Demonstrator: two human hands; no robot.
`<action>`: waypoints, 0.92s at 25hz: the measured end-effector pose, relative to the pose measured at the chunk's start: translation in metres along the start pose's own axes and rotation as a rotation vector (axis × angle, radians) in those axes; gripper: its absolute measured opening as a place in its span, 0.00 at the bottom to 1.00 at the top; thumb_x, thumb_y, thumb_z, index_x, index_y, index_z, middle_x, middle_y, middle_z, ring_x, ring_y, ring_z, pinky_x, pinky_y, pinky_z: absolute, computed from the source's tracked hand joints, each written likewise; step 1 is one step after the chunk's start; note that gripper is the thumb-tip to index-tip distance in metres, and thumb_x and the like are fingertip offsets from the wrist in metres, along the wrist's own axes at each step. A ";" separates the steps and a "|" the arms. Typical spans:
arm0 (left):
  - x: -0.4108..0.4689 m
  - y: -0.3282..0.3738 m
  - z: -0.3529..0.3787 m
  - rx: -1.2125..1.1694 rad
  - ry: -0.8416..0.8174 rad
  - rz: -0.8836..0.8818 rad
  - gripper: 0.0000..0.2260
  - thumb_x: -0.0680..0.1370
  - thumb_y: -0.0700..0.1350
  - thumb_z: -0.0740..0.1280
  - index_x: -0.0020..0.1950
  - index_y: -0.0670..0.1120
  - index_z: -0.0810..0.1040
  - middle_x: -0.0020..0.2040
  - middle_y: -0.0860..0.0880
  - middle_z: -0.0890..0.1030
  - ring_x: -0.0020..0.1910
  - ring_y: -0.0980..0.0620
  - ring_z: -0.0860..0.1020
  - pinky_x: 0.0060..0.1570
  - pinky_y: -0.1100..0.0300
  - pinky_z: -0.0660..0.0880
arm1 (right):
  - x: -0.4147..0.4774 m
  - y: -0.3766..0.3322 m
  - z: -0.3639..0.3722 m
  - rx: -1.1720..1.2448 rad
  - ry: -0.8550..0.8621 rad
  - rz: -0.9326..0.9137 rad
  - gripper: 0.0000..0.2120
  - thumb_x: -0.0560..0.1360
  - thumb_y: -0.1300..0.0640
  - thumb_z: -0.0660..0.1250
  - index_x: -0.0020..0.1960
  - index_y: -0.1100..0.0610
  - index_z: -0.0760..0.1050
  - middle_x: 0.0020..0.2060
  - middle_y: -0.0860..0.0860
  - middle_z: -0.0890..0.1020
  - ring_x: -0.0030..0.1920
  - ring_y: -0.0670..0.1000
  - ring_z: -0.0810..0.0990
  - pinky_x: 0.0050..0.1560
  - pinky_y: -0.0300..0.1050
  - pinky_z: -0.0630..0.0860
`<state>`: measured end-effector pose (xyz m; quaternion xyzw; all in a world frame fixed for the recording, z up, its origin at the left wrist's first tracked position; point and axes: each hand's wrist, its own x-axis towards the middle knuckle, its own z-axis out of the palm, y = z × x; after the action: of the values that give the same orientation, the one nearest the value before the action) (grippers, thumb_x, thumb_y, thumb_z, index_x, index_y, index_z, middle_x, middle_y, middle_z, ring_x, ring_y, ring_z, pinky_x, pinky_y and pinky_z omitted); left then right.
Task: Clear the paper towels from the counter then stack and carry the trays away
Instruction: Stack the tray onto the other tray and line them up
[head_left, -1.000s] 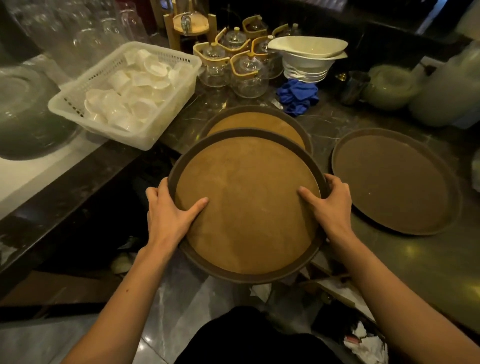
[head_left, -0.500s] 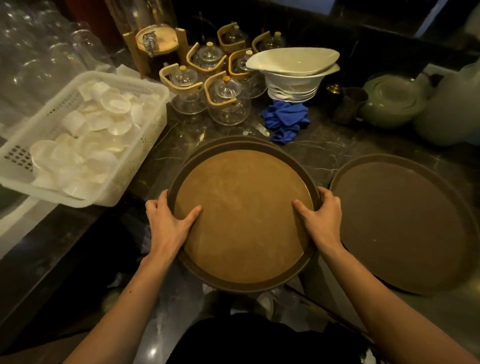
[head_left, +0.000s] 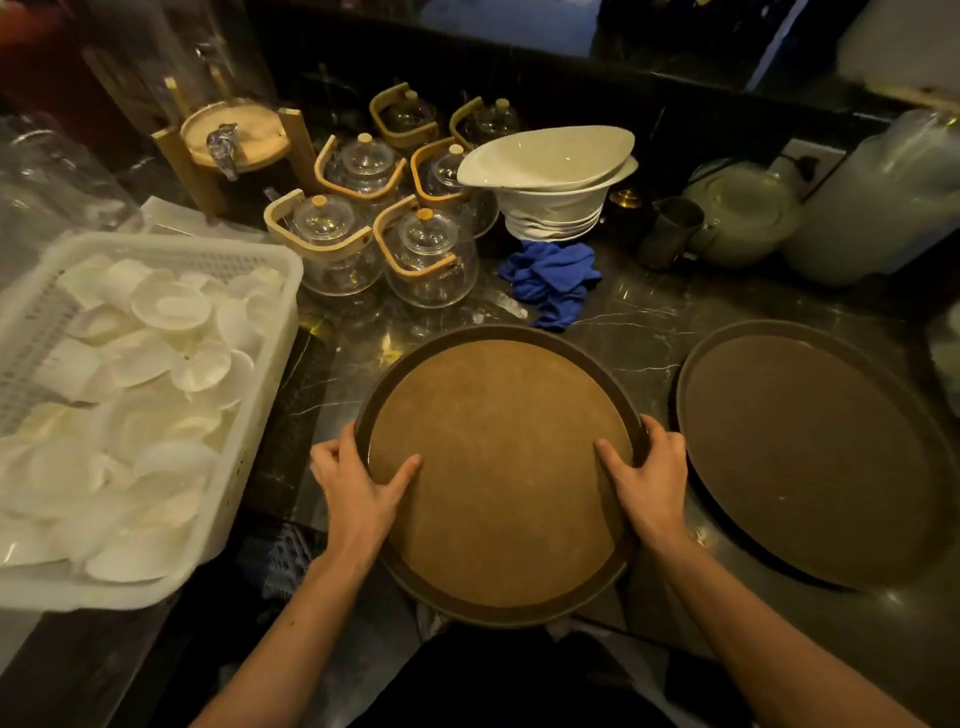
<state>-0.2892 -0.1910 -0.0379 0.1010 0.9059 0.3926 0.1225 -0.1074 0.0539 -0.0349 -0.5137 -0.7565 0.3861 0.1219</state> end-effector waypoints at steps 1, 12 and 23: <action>0.002 -0.002 0.002 0.004 -0.009 0.002 0.41 0.68 0.55 0.76 0.74 0.41 0.62 0.61 0.41 0.64 0.63 0.42 0.64 0.65 0.50 0.65 | 0.001 0.001 0.000 -0.003 0.004 0.004 0.37 0.73 0.45 0.72 0.75 0.58 0.62 0.63 0.56 0.68 0.63 0.55 0.70 0.66 0.54 0.69; 0.001 -0.004 0.011 0.082 0.049 -0.004 0.39 0.68 0.55 0.77 0.71 0.41 0.64 0.63 0.40 0.63 0.63 0.40 0.62 0.63 0.48 0.65 | 0.020 0.008 0.007 -0.039 -0.027 -0.063 0.36 0.73 0.46 0.72 0.74 0.60 0.63 0.60 0.55 0.66 0.64 0.55 0.67 0.66 0.51 0.67; 0.004 -0.012 0.020 0.165 0.107 0.007 0.31 0.74 0.54 0.71 0.71 0.39 0.67 0.62 0.38 0.66 0.61 0.39 0.64 0.57 0.48 0.68 | 0.022 0.009 0.014 -0.156 0.002 -0.101 0.27 0.79 0.47 0.64 0.73 0.59 0.63 0.62 0.57 0.68 0.61 0.55 0.71 0.56 0.46 0.69</action>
<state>-0.2882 -0.1839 -0.0609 0.0929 0.9400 0.3221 0.0639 -0.1192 0.0684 -0.0553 -0.4830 -0.8092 0.3188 0.1017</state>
